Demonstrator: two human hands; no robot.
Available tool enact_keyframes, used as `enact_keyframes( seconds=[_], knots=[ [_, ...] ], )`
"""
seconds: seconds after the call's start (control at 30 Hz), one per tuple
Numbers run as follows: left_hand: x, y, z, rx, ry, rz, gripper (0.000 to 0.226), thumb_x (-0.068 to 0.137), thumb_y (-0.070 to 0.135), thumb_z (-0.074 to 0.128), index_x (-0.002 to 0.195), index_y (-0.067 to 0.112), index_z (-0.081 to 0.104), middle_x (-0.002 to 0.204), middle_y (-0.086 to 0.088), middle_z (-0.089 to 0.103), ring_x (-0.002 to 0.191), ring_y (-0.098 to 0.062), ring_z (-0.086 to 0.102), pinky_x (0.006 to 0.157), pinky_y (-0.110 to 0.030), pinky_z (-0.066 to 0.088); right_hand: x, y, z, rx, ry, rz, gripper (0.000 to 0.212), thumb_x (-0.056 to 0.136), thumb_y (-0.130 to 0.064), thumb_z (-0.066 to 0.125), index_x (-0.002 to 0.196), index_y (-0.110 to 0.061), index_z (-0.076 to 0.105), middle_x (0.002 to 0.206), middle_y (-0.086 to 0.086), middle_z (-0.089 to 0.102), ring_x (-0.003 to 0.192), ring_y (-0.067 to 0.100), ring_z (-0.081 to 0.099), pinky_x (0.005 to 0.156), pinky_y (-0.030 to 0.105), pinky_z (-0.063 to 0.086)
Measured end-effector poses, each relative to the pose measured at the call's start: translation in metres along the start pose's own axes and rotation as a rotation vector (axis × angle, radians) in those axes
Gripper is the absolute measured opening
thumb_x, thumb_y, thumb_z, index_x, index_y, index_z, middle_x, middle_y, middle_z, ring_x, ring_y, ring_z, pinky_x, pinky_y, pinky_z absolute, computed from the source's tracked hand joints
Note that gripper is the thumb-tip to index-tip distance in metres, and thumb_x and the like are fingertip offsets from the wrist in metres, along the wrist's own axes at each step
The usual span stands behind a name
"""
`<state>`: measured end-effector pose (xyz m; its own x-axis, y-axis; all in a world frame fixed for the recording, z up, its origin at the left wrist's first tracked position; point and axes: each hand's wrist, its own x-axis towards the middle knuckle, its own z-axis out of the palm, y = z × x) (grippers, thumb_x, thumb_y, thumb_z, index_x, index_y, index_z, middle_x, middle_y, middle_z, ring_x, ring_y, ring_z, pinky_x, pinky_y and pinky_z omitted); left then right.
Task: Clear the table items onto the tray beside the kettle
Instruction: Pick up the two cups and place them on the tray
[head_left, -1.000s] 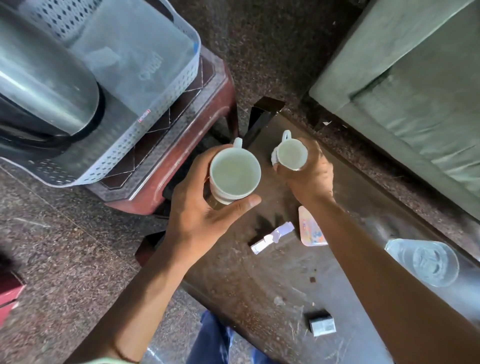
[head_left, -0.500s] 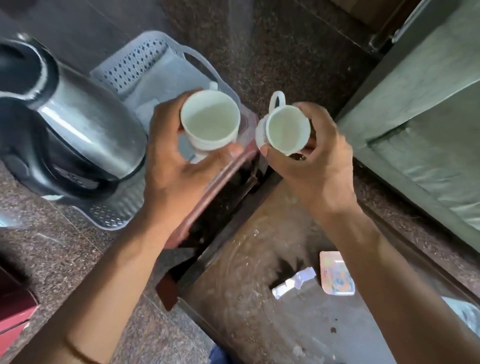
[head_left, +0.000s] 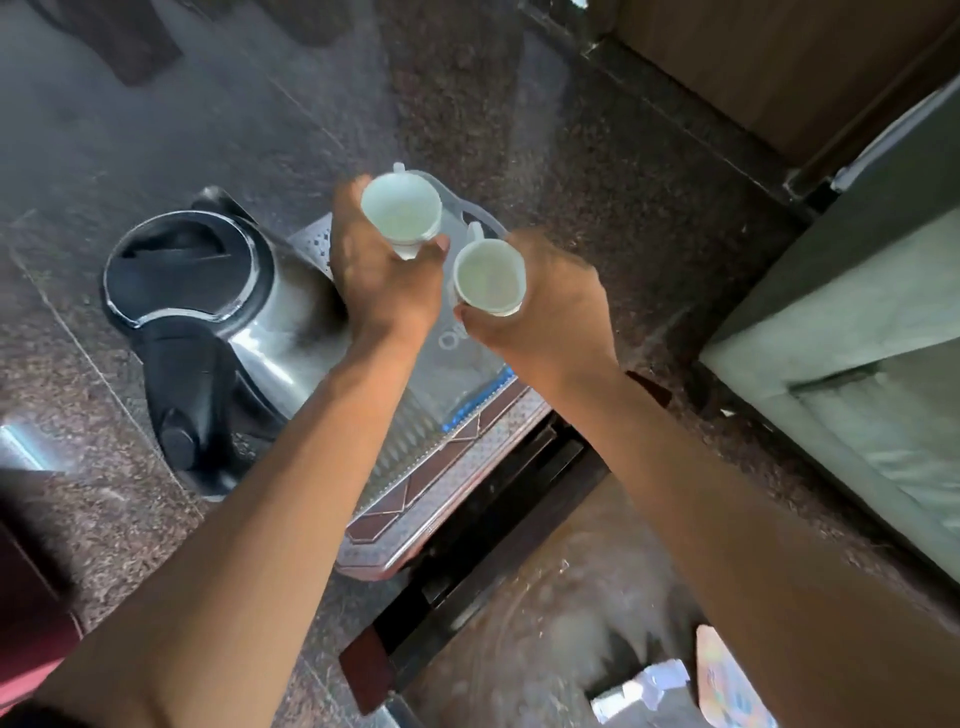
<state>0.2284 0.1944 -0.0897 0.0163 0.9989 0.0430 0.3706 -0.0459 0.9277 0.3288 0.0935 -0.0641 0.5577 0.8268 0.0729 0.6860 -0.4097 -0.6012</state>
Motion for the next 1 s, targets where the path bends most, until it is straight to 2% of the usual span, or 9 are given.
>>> enact_keyframes(
  seconds=[0.1, 0.17, 0.27, 0.43, 0.57, 0.7, 0.83, 0.93, 1.0],
  knots=[
    [0.011, -0.008, 0.010, 0.009, 0.001, -0.090, 0.063, 0.079, 0.011, 0.088, 0.135, 0.019, 0.060, 0.118, 0.010, 0.067, 0.108, -0.015, 0.065, 0.100, -0.033, 0.055, 0.013, -0.001, 0.018, -0.110, -0.036, 0.008, 0.066, 0.076, -0.051, 0.087, 0.128, -0.018, 0.064, 0.112, 0.006, 0.077, 0.106, 0.028, 0.072, 0.084, 0.032, 0.055],
    [0.014, -0.012, 0.015, -0.053, -0.004, -0.187, 0.064, 0.080, 0.009, 0.088, 0.136, 0.023, 0.061, 0.109, 0.015, 0.068, 0.101, -0.013, 0.066, 0.095, -0.027, 0.057, 0.020, -0.003, 0.026, -0.192, -0.068, -0.008, 0.067, 0.079, -0.049, 0.086, 0.131, -0.015, 0.062, 0.115, 0.010, 0.077, 0.110, 0.032, 0.071, 0.086, 0.034, 0.056],
    [0.019, -0.016, 0.021, -0.104, -0.042, -0.282, 0.064, 0.081, 0.008, 0.089, 0.137, 0.022, 0.060, 0.107, 0.013, 0.069, 0.104, -0.018, 0.069, 0.102, -0.035, 0.060, 0.026, -0.003, 0.031, -0.303, -0.100, -0.047, 0.067, 0.084, -0.048, 0.084, 0.135, -0.011, 0.059, 0.123, 0.013, 0.073, 0.117, 0.033, 0.068, 0.091, 0.036, 0.055],
    [0.028, -0.018, 0.030, -0.116, -0.116, -0.321, 0.063, 0.085, 0.002, 0.082, 0.138, 0.023, 0.058, 0.115, 0.009, 0.070, 0.101, -0.014, 0.067, 0.102, -0.039, 0.063, 0.027, 0.000, 0.041, -0.351, -0.078, -0.067, 0.072, 0.087, -0.046, 0.082, 0.140, -0.007, 0.054, 0.133, 0.015, 0.064, 0.124, 0.031, 0.063, 0.100, 0.036, 0.053],
    [0.031, -0.019, 0.031, -0.143, -0.164, -0.348, 0.062, 0.086, -0.003, 0.080, 0.140, 0.020, 0.059, 0.111, 0.011, 0.068, 0.093, -0.007, 0.065, 0.096, -0.032, 0.064, 0.027, 0.001, 0.048, -0.379, -0.094, -0.043, 0.072, 0.088, -0.045, 0.081, 0.141, -0.004, 0.053, 0.137, 0.014, 0.057, 0.123, 0.031, 0.064, 0.098, 0.037, 0.053],
    [0.030, -0.020, 0.030, -0.155, -0.155, -0.347, 0.061, 0.086, -0.003, 0.081, 0.138, 0.021, 0.060, 0.100, 0.019, 0.064, 0.083, 0.005, 0.060, 0.088, -0.021, 0.058, 0.026, -0.003, 0.051, -0.407, -0.100, -0.037, 0.068, 0.091, -0.044, 0.079, 0.140, -0.006, 0.053, 0.138, 0.015, 0.059, 0.123, 0.032, 0.066, 0.096, 0.039, 0.055],
    [0.030, -0.018, 0.030, -0.188, -0.167, -0.349, 0.062, 0.091, -0.008, 0.063, 0.148, 0.017, 0.055, 0.119, 0.006, 0.067, 0.097, -0.009, 0.064, 0.095, -0.027, 0.060, 0.026, -0.004, 0.051, -0.421, -0.083, -0.033, 0.068, 0.090, -0.046, 0.080, 0.139, -0.006, 0.054, 0.136, 0.015, 0.062, 0.124, 0.031, 0.066, 0.095, 0.038, 0.056],
    [0.028, -0.016, 0.029, -0.199, -0.178, -0.388, 0.069, 0.093, -0.006, 0.046, 0.156, 0.023, 0.050, 0.137, -0.001, 0.068, 0.108, -0.015, 0.064, 0.103, -0.033, 0.059, 0.026, -0.004, 0.051, -0.410, -0.078, -0.030, 0.068, 0.090, -0.047, 0.080, 0.138, -0.006, 0.054, 0.136, 0.014, 0.064, 0.127, 0.031, 0.063, 0.098, 0.039, 0.054],
    [0.026, -0.017, 0.030, -0.189, -0.166, -0.373, 0.069, 0.095, -0.005, 0.041, 0.157, 0.023, 0.049, 0.136, 0.000, 0.068, 0.111, -0.016, 0.064, 0.107, -0.034, 0.058, 0.026, -0.003, 0.053, -0.409, -0.066, -0.029, 0.068, 0.090, -0.047, 0.080, 0.138, -0.006, 0.055, 0.136, 0.013, 0.064, 0.128, 0.031, 0.062, 0.099, 0.039, 0.054]
  ],
)
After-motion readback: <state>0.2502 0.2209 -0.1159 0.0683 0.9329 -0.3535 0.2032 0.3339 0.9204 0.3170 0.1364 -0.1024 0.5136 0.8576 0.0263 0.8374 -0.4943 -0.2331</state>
